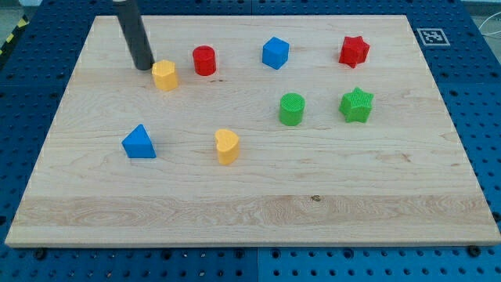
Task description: Move your arm towards the yellow hexagon
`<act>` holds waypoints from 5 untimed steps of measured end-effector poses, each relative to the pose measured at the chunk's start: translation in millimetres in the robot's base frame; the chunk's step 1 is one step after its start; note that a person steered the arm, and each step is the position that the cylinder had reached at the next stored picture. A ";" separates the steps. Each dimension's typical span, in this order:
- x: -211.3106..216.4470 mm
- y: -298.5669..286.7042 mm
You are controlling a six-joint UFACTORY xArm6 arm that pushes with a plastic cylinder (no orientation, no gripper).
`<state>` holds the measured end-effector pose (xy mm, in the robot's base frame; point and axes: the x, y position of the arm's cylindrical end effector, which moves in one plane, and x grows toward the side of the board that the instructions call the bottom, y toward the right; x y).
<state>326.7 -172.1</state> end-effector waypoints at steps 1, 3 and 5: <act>16.4 19.4; 15.7 41.2; 27.7 -15.9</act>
<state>354.4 -188.0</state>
